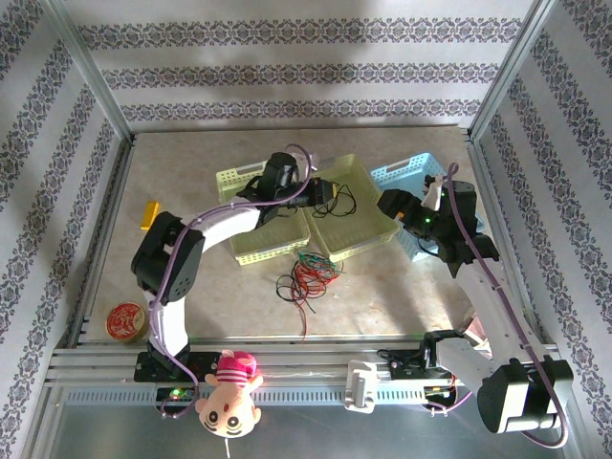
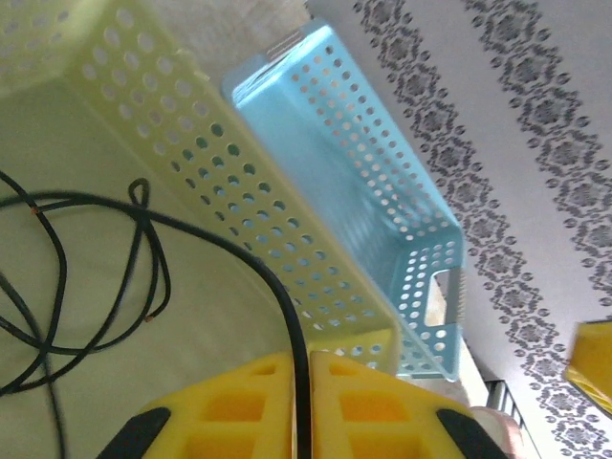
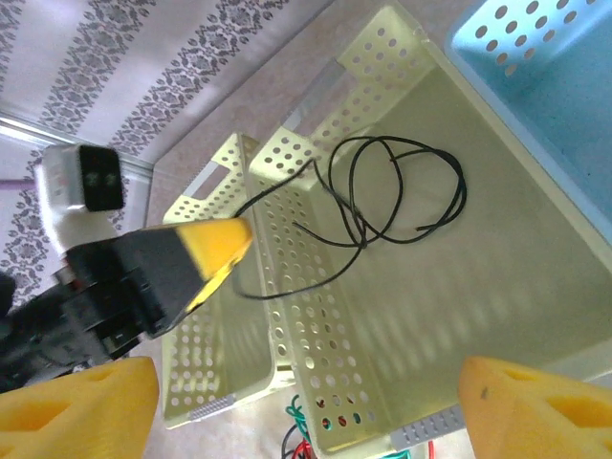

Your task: Untangle the cables

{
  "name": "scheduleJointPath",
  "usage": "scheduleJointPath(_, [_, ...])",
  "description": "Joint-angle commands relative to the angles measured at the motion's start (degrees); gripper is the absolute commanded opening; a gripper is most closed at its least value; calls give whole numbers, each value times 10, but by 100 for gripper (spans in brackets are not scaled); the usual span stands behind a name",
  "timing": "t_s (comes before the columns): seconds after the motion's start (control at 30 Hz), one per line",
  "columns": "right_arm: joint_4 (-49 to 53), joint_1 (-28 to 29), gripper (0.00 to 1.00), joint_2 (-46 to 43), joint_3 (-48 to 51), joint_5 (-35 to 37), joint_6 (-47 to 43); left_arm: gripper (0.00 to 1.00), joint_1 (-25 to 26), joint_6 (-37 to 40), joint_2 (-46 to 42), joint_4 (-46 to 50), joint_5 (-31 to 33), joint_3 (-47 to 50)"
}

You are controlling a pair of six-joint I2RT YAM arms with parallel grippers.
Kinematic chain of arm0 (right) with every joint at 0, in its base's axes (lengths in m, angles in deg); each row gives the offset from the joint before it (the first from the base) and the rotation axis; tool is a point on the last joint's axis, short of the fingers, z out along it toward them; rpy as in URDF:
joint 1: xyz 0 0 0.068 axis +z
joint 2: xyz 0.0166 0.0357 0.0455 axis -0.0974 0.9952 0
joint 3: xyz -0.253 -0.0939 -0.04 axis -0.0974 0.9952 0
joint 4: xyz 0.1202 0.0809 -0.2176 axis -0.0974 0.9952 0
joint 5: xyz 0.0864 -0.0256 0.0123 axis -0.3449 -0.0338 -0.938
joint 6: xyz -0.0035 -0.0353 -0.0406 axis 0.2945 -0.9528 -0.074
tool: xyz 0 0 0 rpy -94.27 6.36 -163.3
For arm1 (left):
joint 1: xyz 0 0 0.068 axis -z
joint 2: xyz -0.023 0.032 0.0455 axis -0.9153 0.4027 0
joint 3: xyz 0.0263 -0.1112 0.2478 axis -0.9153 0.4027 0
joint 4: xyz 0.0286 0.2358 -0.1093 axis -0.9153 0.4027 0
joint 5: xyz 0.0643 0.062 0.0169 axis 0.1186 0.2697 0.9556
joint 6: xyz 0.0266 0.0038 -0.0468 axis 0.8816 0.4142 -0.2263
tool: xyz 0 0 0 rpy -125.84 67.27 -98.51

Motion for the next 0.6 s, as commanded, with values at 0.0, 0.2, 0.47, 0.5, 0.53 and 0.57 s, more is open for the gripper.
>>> scheduleJointPath(0.0, [17,9,81,-9,5,15,-16,13,19,1,31,4,11,-49])
scheduleJointPath(0.2, [35,15,81,-11,5,26,-24,39,45,-2,83,0,16,-117])
scheduleJointPath(0.47, [70,58,81,-19,4,54,-63,99,74,81,-31,31,190,-68])
scheduleJointPath(0.5, [74,72,81,-20,5,63,-71,99,80,94,-64,35,229,-48])
scheduleJointPath(0.53, [77,87,81,-19,4,70,-77,99,84,106,-90,40,256,-32])
scheduleJointPath(0.57, [79,106,81,-16,4,75,-85,99,87,113,-122,57,289,-15])
